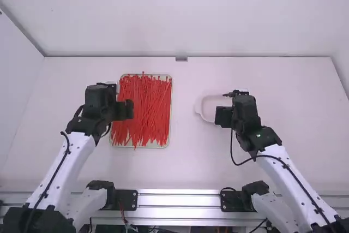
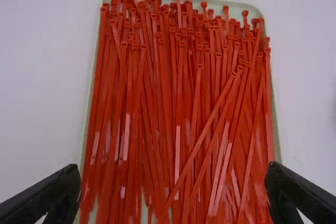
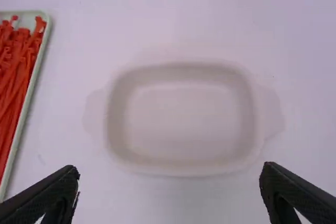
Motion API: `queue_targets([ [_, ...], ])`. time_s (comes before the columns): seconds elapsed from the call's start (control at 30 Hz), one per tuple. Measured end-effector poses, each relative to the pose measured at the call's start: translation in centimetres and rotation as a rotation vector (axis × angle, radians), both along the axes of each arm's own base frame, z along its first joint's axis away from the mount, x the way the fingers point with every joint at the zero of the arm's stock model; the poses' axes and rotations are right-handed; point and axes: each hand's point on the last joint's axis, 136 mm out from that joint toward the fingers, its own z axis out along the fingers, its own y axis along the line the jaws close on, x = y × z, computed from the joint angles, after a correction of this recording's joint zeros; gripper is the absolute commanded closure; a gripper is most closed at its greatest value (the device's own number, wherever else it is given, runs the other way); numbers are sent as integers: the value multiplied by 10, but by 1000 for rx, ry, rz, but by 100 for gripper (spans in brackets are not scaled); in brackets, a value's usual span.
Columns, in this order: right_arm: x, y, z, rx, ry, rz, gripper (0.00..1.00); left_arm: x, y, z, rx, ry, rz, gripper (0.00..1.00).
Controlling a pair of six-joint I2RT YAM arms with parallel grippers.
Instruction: Fasten the cable tie
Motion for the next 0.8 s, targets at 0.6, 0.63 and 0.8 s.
queue_targets([
  [0.6,10,-5,-2,6,38,-54,0,21,-5,5,-21,-16,-2,1],
  [0.63,10,-5,-2,4,37,-52,0,23,-5,7,-23,-24,-4,1],
  [0.8,11,-4,-1,8,33,-51,0,31,-12,18,-39,-77,-43,1],
])
